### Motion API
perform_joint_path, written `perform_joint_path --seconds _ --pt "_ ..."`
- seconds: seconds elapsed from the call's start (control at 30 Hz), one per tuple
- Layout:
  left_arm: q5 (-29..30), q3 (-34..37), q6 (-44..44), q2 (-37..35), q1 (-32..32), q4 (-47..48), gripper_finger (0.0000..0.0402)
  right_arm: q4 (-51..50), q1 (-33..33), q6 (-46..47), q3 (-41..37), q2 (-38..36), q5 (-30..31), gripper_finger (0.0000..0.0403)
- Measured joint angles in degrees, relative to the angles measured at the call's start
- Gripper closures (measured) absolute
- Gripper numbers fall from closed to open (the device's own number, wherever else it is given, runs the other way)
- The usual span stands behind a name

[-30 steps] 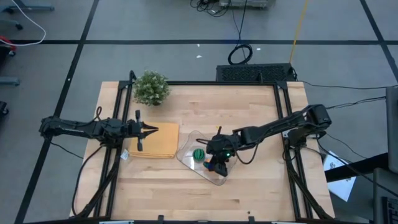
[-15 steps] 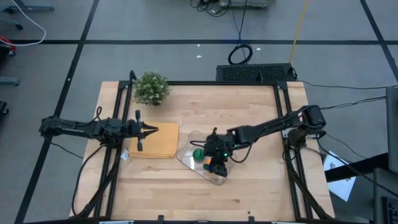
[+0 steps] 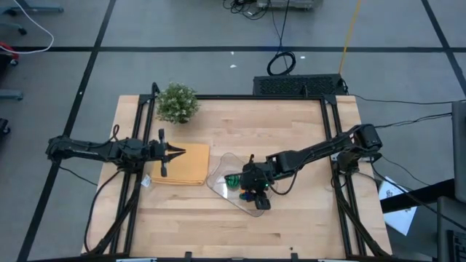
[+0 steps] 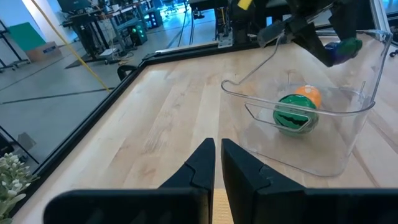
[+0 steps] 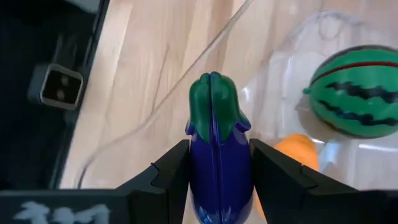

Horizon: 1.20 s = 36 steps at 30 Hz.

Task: Pick and placing Produce into tupperware
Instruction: Put the purple eggplant into the transparent bin

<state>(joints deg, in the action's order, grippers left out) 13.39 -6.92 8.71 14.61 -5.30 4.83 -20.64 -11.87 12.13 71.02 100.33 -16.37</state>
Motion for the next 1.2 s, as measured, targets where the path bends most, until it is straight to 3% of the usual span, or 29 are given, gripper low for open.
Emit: perform_joint_path --seconds 0.37,0.77,1.2 --pt "0.0 0.0 0.0 0.0 0.0 0.1 0.0369 -1.8 -0.3 -15.8 0.1 0.0 0.5 0.0258" --pt "0.0 0.0 0.2 0.0 0.0 0.1 0.0369 -1.1 -0.2 -15.4 0.9 2.7 4.6 0.0258" --pt "0.0 0.0 -0.2 0.0 0.0 1.6 0.0369 -2.2 -0.8 -19.0 0.8 4.4 4.4 0.0258"
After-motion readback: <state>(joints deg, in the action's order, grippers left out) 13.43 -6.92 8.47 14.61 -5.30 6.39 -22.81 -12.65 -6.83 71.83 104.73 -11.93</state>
